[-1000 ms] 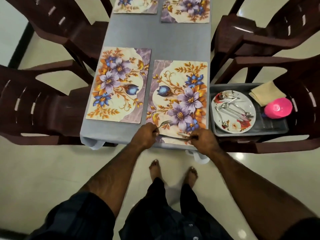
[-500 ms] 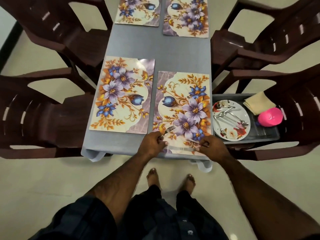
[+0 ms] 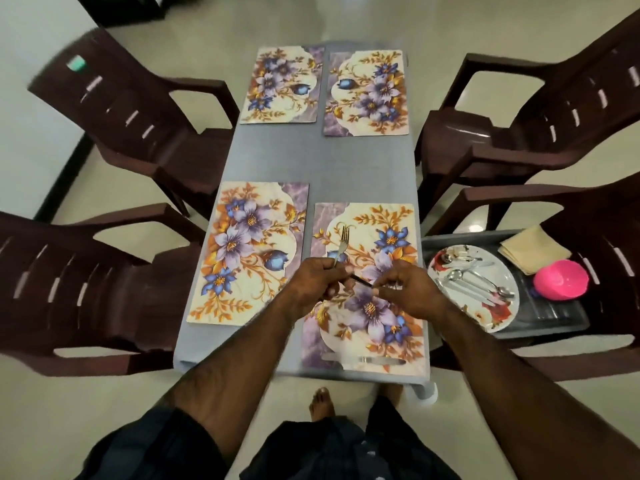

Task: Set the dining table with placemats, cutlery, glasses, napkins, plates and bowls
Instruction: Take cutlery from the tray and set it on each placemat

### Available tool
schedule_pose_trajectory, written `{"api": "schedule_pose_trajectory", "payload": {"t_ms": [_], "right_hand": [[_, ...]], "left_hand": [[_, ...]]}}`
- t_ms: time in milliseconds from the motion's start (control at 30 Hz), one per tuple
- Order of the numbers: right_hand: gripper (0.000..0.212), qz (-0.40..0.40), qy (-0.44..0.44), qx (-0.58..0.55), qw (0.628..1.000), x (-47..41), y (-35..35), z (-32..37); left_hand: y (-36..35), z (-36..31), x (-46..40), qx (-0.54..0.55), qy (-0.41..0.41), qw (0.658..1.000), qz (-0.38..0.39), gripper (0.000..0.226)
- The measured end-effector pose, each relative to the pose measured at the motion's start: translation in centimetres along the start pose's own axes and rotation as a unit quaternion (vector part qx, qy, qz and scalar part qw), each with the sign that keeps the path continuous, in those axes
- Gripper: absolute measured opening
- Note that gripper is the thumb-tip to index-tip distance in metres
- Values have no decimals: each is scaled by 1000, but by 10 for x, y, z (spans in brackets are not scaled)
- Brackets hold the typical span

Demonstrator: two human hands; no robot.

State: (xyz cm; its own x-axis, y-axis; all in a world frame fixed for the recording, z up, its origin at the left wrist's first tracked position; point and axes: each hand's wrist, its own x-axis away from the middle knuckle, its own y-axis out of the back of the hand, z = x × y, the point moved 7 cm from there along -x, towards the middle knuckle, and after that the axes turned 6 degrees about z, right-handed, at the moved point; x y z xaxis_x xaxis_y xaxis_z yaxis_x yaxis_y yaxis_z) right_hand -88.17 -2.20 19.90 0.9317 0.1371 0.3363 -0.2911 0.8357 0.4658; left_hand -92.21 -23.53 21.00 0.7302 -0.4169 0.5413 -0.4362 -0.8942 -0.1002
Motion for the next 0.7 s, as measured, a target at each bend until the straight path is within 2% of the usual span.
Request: {"api": "schedule_pose_trajectory", "payload": {"t_ms": [67,100,133,200,233,267,367,500,600,700], "right_hand": [[9,-4,1,-68,998,-12,18,-4],[9,-1,-3,-152,988,-18,25,-6],[9,6,-7,-256,967,-22,30,-7],[15,42,-2,-454,890,-28,37,-4],[19,64,7,-509,858,-32,38,-2],[22,86,18,-533,842,-35,37,1],[31,136,28,-540,830,-48,28,5],[40,175,12,-556,812,-66,19,2],[33,185,-16,-557,810,-78,15,1],[30,154,-85,-580,796,-87,22,-10]], "left_hand": [[-4,-7,-11,73,6,997,-18,27],[-2,-7,-17,112,18,993,-42,27],[1,-5,-21,137,37,988,-68,27],[4,-2,-30,147,79,980,-111,31],[4,-1,-33,145,97,977,-119,31],[2,0,-35,149,110,976,-117,32],[-9,-3,-45,186,117,973,-72,33],[-13,-17,-61,171,119,978,-22,6],[1,-21,-79,168,107,979,-43,8],[28,-23,-95,72,88,988,-102,5]]}}
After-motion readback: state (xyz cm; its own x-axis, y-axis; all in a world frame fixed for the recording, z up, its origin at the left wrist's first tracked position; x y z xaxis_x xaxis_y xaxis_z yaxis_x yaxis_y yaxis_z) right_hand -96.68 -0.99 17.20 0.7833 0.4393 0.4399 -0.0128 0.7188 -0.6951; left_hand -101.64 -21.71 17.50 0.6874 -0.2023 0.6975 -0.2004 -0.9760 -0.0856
